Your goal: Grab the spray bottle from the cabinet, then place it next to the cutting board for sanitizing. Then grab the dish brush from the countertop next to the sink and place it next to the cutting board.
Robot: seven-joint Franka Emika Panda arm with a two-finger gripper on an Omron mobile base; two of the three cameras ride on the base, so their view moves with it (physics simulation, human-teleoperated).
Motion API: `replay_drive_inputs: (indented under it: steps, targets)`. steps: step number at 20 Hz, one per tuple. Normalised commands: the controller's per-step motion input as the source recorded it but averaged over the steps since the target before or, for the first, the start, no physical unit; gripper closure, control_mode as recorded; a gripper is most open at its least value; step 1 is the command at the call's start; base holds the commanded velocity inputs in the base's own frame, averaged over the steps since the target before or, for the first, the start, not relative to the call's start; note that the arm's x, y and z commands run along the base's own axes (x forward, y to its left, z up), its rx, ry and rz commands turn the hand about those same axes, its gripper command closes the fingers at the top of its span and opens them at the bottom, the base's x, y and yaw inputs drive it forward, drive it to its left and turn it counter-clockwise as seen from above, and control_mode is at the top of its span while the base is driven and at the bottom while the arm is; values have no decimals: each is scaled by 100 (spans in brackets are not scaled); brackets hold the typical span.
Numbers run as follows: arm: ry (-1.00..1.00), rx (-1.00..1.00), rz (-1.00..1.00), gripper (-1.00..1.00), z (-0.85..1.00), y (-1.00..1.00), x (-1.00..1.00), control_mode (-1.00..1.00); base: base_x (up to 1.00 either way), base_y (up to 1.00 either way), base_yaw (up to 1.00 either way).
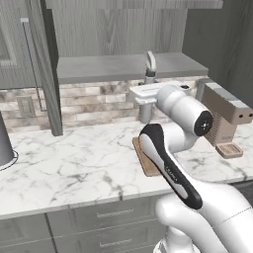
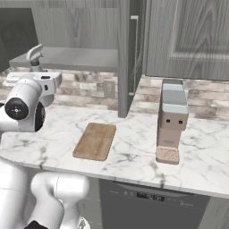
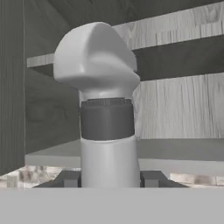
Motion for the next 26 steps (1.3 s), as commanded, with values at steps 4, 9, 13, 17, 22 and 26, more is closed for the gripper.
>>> replay_drive_inputs:
  steps: [4, 9, 13, 17, 22, 26]
  targets:
    - [0, 0, 5, 100, -59, 14, 0, -100, 0, 0, 0]
    - [1, -2, 8, 100, -48, 5, 10, -100, 0, 0, 0]
    - [6, -10, 6, 100, -59, 2, 20, -100, 0, 0, 0]
    - [7, -12, 5, 100, -52, 11, 29, -100, 0, 0, 0]
    - [-1, -10, 4, 100, -53, 9, 16, -100, 0, 0, 0]
    - [-2, -5, 6, 100, -49, 2, 19, -100, 0, 0, 0]
